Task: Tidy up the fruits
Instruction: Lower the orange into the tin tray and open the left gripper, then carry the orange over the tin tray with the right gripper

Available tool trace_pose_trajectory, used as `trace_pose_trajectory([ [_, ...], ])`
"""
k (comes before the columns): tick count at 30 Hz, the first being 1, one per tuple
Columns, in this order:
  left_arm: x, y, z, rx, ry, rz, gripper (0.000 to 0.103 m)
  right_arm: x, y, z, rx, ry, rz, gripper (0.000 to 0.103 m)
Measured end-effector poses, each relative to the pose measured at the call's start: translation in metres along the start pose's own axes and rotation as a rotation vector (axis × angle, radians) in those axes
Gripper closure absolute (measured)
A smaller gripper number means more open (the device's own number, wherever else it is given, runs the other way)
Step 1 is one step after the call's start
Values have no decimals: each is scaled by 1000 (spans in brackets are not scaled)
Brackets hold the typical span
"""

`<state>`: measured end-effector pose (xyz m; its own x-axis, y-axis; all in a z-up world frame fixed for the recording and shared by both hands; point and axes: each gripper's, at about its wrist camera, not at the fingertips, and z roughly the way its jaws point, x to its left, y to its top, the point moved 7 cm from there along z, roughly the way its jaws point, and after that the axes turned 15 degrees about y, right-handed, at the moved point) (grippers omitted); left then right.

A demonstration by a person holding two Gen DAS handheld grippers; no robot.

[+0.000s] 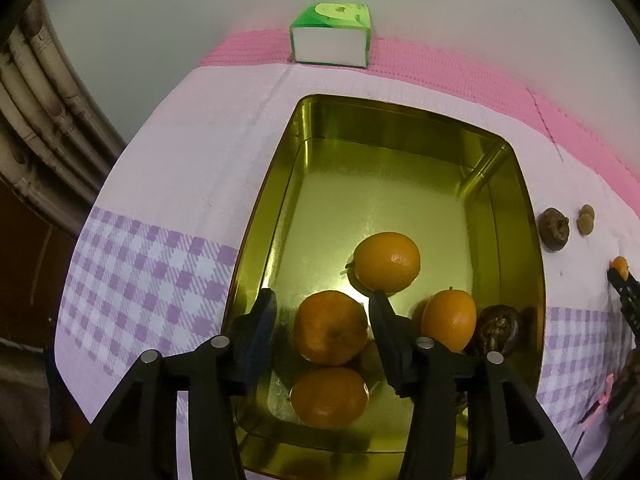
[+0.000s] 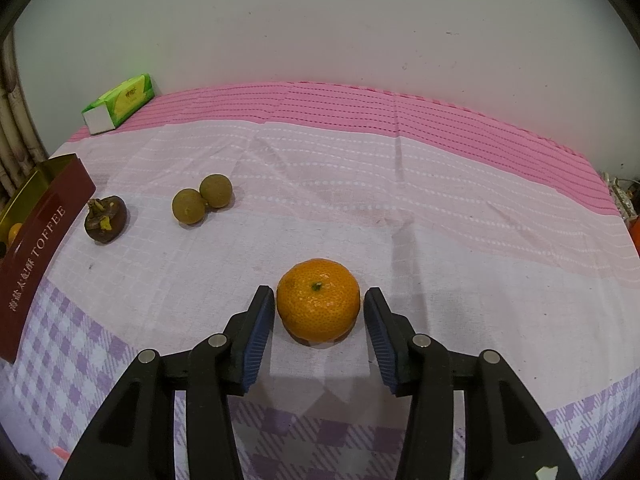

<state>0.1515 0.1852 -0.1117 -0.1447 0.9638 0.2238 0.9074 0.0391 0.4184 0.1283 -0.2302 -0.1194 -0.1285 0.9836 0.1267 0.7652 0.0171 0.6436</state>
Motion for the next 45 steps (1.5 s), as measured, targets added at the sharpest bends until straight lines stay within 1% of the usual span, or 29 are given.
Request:
trace_pose_trajectory([
  [3,1,2,-6,-19,-1,-6,50,1,0,0,0,-2,-1,59],
  [4,2,2,-9,-28,4,-8,49,0,0,0,1,-7,-1,57],
  [7,6,4,-26,-83,29,-9,47,-1,0,1,0,-5,7,56],
  [11,12,3,-47,-138,26,-20,42,-2,0,-1,1,-7,4,56],
  [15,19,-4,-57,-158,49,-10,41,-2,0,-1,1,-8,3,56],
  [17,22,-7,-61,-158,54,-6,39,-1,0,-1,0,-8,3,56],
  [22,32,-11,-73,-176,70,-14,33,1,0,-2,1,-2,-21,67],
  [26,36,-14,-76,-183,84,-10,31,-5,-2,-4,-1,0,-19,67],
  [29,35,-14,-73,-177,79,-11,31,-8,-1,-4,-2,-5,-8,67],
  [32,37,-15,-66,-167,79,-20,31,2,-3,-6,3,-20,0,67],
  [38,45,-16,-56,-145,89,-47,31,17,-1,-8,16,-22,-4,68],
  [42,52,-14,-54,-138,88,-81,31,39,8,-14,3,24,-3,68],
  [45,57,-13,-52,-133,93,-105,31,69,18,-19,-10,81,-34,68],
])
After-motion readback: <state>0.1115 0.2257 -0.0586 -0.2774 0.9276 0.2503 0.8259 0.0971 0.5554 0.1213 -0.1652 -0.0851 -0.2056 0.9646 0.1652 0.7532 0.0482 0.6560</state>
